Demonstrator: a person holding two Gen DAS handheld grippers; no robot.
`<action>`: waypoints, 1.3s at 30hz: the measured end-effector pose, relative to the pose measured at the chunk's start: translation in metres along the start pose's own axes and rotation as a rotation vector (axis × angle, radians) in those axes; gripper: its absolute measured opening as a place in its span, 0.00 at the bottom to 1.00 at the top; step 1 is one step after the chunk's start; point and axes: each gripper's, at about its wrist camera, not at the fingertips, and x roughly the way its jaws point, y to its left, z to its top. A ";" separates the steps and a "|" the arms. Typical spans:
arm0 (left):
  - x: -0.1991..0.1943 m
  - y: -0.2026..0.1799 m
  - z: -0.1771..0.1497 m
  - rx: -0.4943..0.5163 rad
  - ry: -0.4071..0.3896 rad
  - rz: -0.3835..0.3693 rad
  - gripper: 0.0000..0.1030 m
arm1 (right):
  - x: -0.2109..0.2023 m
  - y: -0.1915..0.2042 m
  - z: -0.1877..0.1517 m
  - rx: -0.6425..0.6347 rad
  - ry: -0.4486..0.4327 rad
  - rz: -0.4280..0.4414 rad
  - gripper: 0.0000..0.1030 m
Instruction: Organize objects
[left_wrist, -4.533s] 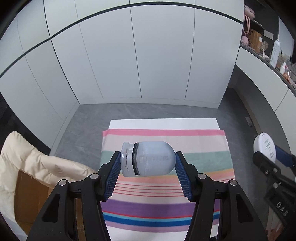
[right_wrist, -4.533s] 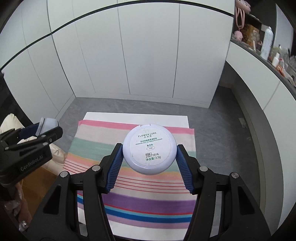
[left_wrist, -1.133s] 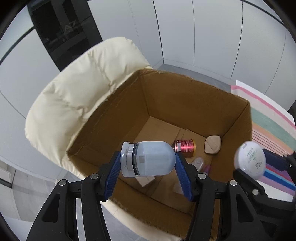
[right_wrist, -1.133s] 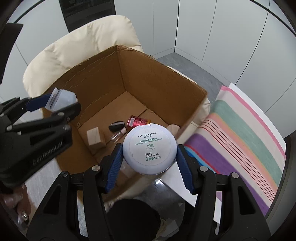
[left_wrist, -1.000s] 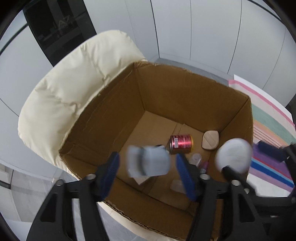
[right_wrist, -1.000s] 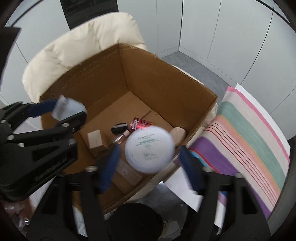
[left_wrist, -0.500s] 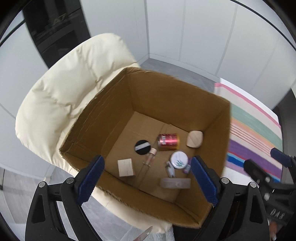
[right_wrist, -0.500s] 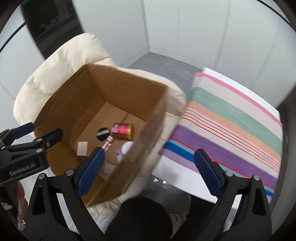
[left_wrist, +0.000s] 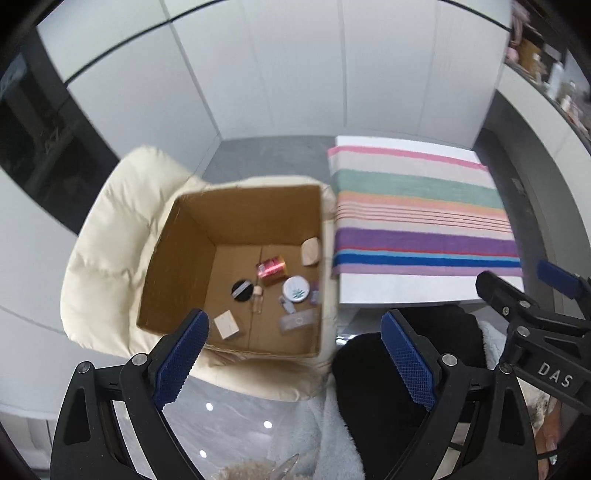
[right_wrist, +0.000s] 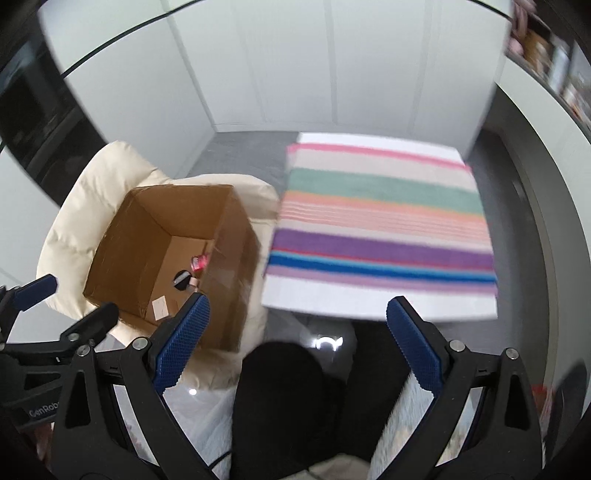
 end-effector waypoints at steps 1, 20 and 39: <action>-0.008 -0.005 0.000 0.011 -0.010 -0.015 0.93 | -0.007 -0.007 -0.003 0.026 0.006 0.006 0.95; -0.039 -0.030 -0.003 0.029 0.011 -0.068 0.93 | -0.061 -0.032 -0.034 0.087 -0.055 -0.026 0.95; -0.034 -0.022 -0.005 0.018 0.026 -0.070 0.93 | -0.055 -0.029 -0.036 0.083 -0.038 -0.018 0.95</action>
